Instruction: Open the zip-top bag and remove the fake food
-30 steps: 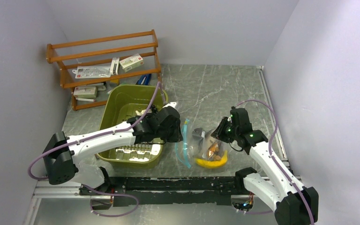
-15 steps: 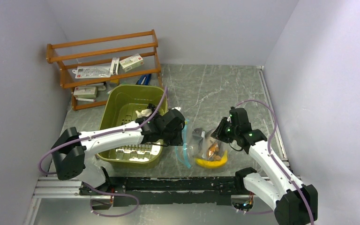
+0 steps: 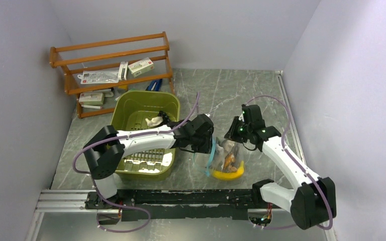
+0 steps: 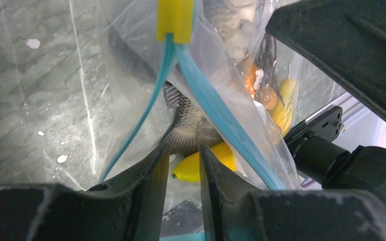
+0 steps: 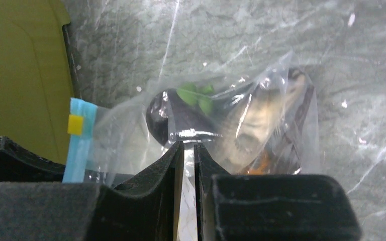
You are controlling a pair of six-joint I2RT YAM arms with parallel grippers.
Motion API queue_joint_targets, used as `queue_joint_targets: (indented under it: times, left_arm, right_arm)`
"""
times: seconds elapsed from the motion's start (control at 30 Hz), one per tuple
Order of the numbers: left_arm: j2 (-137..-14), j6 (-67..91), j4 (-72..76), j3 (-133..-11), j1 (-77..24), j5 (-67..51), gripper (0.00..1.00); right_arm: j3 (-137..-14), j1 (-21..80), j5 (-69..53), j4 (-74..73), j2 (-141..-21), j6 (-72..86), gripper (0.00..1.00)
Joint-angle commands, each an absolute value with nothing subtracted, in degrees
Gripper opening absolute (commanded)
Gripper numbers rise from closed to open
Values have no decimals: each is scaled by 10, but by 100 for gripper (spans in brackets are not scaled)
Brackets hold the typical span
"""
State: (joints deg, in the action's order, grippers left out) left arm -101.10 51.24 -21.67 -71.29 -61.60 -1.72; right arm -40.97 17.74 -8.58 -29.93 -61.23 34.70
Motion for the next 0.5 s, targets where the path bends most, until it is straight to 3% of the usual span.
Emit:
queue_joint_targets:
  times: [0.0,0.33,0.47]
  left_arm:
    - [-1018,515,-176,-714,-619,-5,44]
    - [-1016,542,-126,-644,-612,-7,45]
    - [-1018,537,-134,-638,-610,6,33]
  right_arm:
    - [-439,178,-104,-274,-655,307,14]
    - [-435,180,-168,-223,-768,278,15]
    - [-440,197,-141,-255,-807,274,14]
